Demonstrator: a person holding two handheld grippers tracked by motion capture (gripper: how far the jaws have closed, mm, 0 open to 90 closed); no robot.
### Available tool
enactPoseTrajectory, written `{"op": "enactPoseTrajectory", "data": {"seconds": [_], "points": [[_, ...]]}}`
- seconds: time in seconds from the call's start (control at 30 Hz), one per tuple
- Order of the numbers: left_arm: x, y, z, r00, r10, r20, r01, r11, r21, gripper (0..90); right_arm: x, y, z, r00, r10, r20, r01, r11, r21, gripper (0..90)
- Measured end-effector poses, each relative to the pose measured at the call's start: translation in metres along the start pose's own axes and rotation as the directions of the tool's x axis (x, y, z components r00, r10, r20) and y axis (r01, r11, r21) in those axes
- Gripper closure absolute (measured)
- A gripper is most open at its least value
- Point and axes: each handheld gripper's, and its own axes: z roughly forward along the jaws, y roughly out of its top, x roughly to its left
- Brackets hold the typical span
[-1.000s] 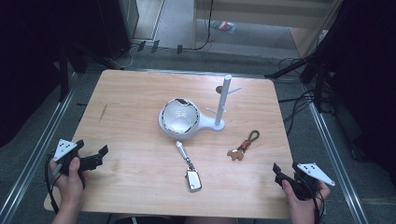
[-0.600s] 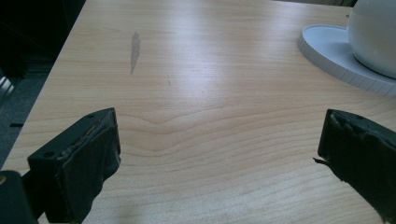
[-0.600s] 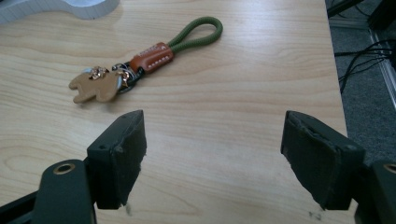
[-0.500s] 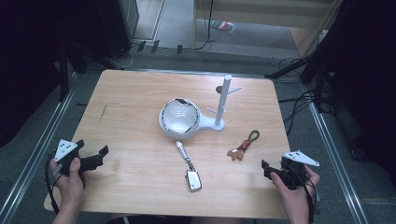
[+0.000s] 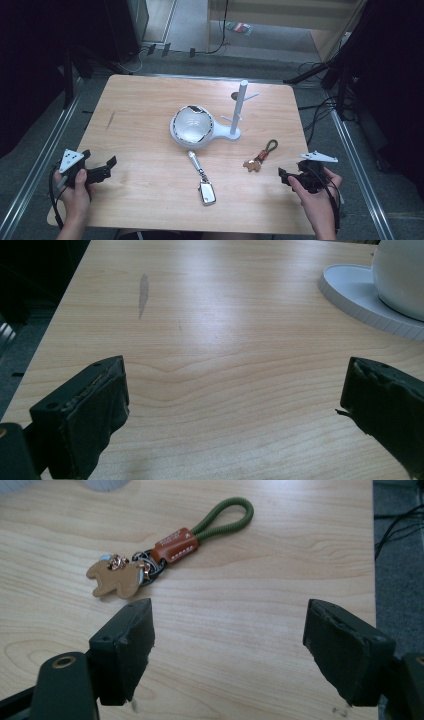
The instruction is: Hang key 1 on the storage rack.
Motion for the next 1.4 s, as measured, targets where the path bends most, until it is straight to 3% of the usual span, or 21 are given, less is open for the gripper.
{"op": "enactPoseTrajectory", "data": {"seconds": [0.23,0.63,0.67,0.83,1.03,1.4], "points": [[0.000,0.000,0.000,0.9999,0.006,0.010,-0.006,1.0000,0.004,0.0,-0.002,0.009,0.012,0.9998,-0.013,0.014,0.012,0.996,0.093,19.1],[0.000,-0.001,-0.001,0.9999,0.008,0.011,-0.008,1.0000,-0.003,0.0,0.002,0.033,0.023,0.9979,-0.059,0.029,0.051,0.973,0.225,18.4],[0.000,-0.001,-0.001,0.9999,0.008,0.009,-0.008,1.0000,-0.001,0.0,0.004,0.037,0.028,0.9971,-0.067,0.037,0.054,0.962,0.269,18.5],[-0.001,-0.001,-0.002,0.9998,0.016,0.015,-0.016,0.9999,-0.001,0.0,0.007,0.047,0.037,0.9977,-0.059,0.035,0.043,0.938,0.343,15.9],[-0.001,-0.001,-0.002,0.9998,0.016,0.015,-0.016,0.9999,-0.001,0.0,0.010,0.056,0.044,0.9967,-0.054,0.060,0.027,0.922,0.386,16.1],[-0.001,-0.001,-0.001,0.9998,0.017,0.014,-0.017,0.9999,0.002,0.0,0.018,0.067,0.054,0.9967,-0.036,0.073,0.003,0.912,0.411,21.8]]}}
